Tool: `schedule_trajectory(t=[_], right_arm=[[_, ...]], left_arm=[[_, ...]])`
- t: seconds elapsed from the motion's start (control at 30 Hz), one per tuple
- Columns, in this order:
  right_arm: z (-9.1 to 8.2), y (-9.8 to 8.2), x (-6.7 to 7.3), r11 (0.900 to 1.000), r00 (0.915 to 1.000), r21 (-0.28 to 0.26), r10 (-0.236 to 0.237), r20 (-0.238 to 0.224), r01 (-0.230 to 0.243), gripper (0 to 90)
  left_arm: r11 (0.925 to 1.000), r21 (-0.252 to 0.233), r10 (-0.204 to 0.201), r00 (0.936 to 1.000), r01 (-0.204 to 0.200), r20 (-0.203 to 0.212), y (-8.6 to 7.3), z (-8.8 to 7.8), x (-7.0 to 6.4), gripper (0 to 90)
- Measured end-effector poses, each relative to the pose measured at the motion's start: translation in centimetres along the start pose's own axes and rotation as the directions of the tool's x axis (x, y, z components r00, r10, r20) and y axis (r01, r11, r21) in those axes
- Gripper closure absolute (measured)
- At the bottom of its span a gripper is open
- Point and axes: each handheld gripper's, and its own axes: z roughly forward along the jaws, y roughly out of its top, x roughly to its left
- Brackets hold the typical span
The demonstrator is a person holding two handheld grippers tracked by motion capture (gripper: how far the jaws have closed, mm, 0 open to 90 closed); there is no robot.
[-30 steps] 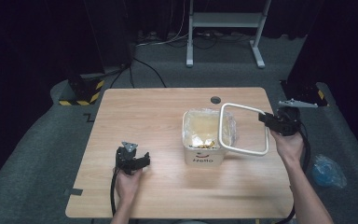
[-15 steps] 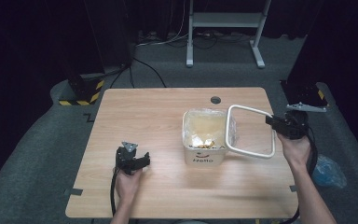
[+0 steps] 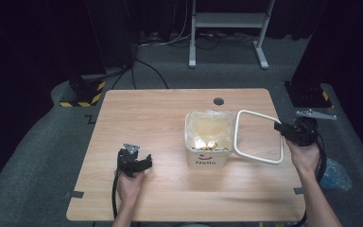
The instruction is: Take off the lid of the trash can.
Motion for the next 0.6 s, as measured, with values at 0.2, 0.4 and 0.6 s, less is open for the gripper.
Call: schedule_trajectory(t=[0.2, 0.4, 0.6], right_arm=[[-0.1, -0.7, -0.6, 1.0, 0.9999, 0.002, 0.006, 0.009, -0.006, 74.9], [-0.3, -1.7, -1.4, 1.0, 0.9995, 0.012, 0.019, 0.026, -0.019, 74.9], [0.1, -2.6, -1.6, 1.0, 0.9991, 0.023, 0.014, 0.041, -0.015, 74.9]], left_arm=[[1.0, 0.0, 0.0, 1.0, 0.0, 0.0, 0.0, 0.0, 0.0, 19.9], [1.0, 0.0, 0.0, 1.0, 0.0, 0.0, 0.0, 0.0, 0.0, 19.8], [1.0, 0.0, 0.0, 1.0, 0.0, 0.0, 0.0, 0.0, 0.0, 19.8]])
